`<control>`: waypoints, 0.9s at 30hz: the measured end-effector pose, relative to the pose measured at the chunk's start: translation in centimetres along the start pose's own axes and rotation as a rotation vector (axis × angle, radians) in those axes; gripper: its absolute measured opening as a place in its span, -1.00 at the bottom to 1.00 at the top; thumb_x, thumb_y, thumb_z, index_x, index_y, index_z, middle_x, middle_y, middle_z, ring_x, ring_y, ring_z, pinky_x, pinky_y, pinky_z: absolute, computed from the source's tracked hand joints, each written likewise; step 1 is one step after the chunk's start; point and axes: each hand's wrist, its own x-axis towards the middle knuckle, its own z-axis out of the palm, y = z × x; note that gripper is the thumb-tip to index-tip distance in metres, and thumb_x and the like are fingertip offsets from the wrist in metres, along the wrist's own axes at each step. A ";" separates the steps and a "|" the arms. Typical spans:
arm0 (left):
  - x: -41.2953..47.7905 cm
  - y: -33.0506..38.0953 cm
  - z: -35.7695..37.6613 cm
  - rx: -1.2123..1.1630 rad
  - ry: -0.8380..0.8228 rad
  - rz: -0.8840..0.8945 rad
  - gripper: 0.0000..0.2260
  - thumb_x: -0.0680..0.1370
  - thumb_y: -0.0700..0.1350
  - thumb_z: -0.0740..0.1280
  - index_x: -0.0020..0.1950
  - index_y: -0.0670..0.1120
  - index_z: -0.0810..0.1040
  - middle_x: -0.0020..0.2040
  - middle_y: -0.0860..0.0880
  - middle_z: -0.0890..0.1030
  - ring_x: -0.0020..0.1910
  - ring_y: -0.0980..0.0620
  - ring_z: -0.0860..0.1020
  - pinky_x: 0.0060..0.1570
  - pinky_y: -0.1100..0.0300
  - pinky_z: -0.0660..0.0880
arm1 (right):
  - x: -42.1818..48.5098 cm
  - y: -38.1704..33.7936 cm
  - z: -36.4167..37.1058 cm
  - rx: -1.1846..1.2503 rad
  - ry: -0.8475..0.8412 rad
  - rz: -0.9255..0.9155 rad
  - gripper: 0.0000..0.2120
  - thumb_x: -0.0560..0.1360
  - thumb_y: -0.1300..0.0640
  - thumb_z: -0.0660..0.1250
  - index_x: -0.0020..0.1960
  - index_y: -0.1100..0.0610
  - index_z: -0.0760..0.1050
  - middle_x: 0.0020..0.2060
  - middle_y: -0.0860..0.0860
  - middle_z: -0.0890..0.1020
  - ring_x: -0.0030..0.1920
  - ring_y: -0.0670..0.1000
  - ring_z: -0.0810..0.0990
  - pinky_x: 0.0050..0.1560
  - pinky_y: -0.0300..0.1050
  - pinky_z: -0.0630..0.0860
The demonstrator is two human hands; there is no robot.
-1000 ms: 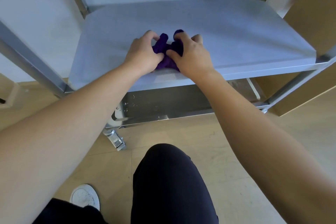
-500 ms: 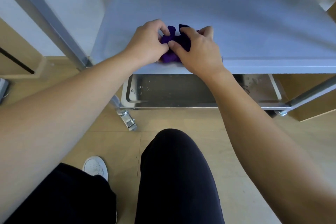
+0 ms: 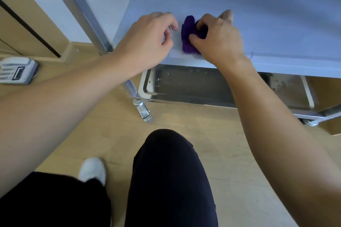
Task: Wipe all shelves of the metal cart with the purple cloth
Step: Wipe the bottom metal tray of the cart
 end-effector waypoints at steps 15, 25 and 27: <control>-11.1 -9.7 9.4 0.089 -0.166 0.508 -0.90 0.44 -0.34 0.30 -0.07 -0.23 0.53 -0.20 -0.15 0.52 -0.28 -0.14 0.51 -0.51 0.08 0.44 | -11.0 -3.4 4.0 0.206 0.292 -0.303 -0.80 0.53 0.08 0.34 0.02 0.22 0.57 0.11 0.14 0.48 -0.06 -0.09 0.49 -0.10 -0.15 0.51; -13.0 -18.6 17.8 0.459 -0.298 0.522 -0.79 0.54 -0.19 0.21 0.12 -0.23 0.46 0.06 -0.15 0.47 -0.09 -0.13 0.49 -0.26 -0.04 0.53 | -10.6 0.7 13.2 0.066 -0.019 -0.279 -0.79 0.51 0.06 0.37 0.06 0.18 0.57 0.13 0.12 0.45 0.02 0.00 0.52 0.00 -0.05 0.51; -13.1 -19.2 18.2 0.487 -0.314 0.485 -0.77 0.54 -0.20 0.18 0.17 -0.23 0.42 0.10 -0.15 0.45 -0.06 -0.11 0.45 -0.19 -0.04 0.53 | -8.2 1.3 16.0 -0.025 -0.084 -0.276 -0.77 0.53 0.05 0.35 0.09 0.18 0.56 0.17 0.14 0.44 0.04 0.09 0.55 0.01 0.00 0.52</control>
